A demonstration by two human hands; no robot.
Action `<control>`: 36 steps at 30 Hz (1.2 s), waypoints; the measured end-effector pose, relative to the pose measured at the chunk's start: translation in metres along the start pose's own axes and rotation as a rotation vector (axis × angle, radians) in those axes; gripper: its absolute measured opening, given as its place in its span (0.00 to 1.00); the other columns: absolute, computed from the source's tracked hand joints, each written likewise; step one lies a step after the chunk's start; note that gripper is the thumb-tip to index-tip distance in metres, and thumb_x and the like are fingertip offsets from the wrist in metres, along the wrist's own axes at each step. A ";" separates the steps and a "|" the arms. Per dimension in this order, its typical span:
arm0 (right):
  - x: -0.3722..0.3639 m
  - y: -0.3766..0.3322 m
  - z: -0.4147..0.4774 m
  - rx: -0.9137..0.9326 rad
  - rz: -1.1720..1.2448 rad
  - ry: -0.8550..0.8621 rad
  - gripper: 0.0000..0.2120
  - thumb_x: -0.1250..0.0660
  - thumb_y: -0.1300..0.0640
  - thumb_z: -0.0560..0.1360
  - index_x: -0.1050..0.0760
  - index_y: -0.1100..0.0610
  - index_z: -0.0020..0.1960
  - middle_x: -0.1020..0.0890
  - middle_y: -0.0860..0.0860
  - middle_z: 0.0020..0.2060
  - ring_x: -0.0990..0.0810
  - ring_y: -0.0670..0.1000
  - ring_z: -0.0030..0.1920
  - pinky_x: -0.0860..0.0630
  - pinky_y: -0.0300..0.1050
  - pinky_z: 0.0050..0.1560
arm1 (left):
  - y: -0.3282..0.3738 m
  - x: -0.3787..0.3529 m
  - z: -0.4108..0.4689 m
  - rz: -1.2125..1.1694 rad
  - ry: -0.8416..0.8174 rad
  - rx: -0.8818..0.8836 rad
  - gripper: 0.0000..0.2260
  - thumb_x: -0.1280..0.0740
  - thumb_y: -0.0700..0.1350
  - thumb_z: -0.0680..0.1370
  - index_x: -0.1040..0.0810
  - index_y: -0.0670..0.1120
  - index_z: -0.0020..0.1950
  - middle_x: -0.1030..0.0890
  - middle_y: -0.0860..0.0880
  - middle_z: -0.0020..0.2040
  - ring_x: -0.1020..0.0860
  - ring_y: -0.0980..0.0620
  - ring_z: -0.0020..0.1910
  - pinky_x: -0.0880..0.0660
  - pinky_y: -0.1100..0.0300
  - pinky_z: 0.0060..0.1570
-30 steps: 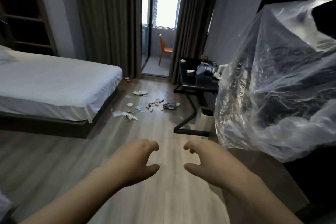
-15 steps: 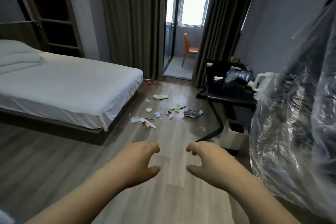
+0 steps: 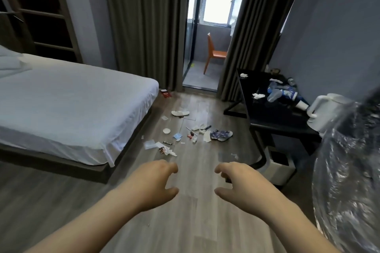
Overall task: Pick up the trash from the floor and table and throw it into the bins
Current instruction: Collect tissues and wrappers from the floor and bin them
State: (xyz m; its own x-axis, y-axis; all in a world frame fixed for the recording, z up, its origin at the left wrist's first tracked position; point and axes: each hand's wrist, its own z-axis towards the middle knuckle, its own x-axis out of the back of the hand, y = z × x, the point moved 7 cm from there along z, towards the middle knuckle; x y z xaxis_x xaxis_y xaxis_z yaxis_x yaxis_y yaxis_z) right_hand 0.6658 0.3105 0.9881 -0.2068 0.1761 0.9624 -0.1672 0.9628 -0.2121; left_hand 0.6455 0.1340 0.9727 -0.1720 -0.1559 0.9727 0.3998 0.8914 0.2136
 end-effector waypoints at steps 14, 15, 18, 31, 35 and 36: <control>-0.001 0.020 0.220 0.024 0.044 -0.070 0.22 0.35 0.48 0.75 0.32 0.47 0.69 0.24 0.45 0.61 0.26 0.46 0.62 0.28 0.41 0.57 | -0.122 0.002 0.172 -0.012 -0.045 0.067 0.20 0.37 0.57 0.76 0.30 0.53 0.66 0.24 0.54 0.61 0.25 0.54 0.59 0.28 0.59 0.57; 0.000 0.025 0.239 0.030 0.051 -0.071 0.22 0.35 0.48 0.75 0.32 0.47 0.69 0.24 0.45 0.61 0.27 0.46 0.62 0.29 0.41 0.57 | -0.128 0.005 0.189 -0.007 -0.042 0.071 0.20 0.37 0.56 0.76 0.30 0.53 0.66 0.24 0.54 0.61 0.25 0.54 0.60 0.28 0.59 0.57; 0.012 0.042 0.298 0.047 0.050 -0.053 0.23 0.36 0.48 0.75 0.32 0.48 0.69 0.24 0.46 0.62 0.27 0.47 0.63 0.31 0.41 0.55 | -0.146 0.017 0.241 0.023 -0.030 0.093 0.20 0.36 0.55 0.76 0.30 0.53 0.67 0.24 0.55 0.63 0.26 0.54 0.61 0.29 0.60 0.58; 0.027 0.114 0.472 0.035 0.088 -0.146 0.22 0.34 0.48 0.74 0.30 0.48 0.68 0.23 0.46 0.60 0.26 0.46 0.61 0.32 0.39 0.51 | -0.212 0.013 0.413 -0.021 -0.105 0.167 0.21 0.35 0.57 0.75 0.30 0.54 0.67 0.25 0.55 0.63 0.28 0.55 0.63 0.32 0.63 0.60; 0.026 0.128 0.521 0.000 0.094 -0.160 0.23 0.34 0.47 0.74 0.30 0.48 0.68 0.23 0.46 0.60 0.25 0.47 0.61 0.31 0.39 0.52 | -0.233 0.012 0.465 -0.071 -0.120 0.146 0.19 0.34 0.56 0.75 0.27 0.54 0.64 0.23 0.54 0.60 0.25 0.54 0.58 0.29 0.61 0.57; 0.026 0.131 0.534 -0.010 0.101 -0.165 0.23 0.34 0.48 0.74 0.30 0.48 0.68 0.23 0.46 0.60 0.25 0.47 0.60 0.31 0.39 0.53 | -0.240 0.012 0.479 -0.079 -0.128 0.144 0.18 0.34 0.56 0.74 0.27 0.54 0.63 0.23 0.54 0.59 0.25 0.54 0.57 0.28 0.60 0.56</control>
State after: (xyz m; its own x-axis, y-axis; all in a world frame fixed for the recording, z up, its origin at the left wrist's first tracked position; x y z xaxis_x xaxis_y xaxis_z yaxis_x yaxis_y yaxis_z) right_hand 0.1234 0.3318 0.8942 -0.3771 0.2373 0.8953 -0.1283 0.9439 -0.3042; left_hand 0.1163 0.1225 0.8894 -0.3141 -0.1802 0.9321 0.2492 0.9317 0.2641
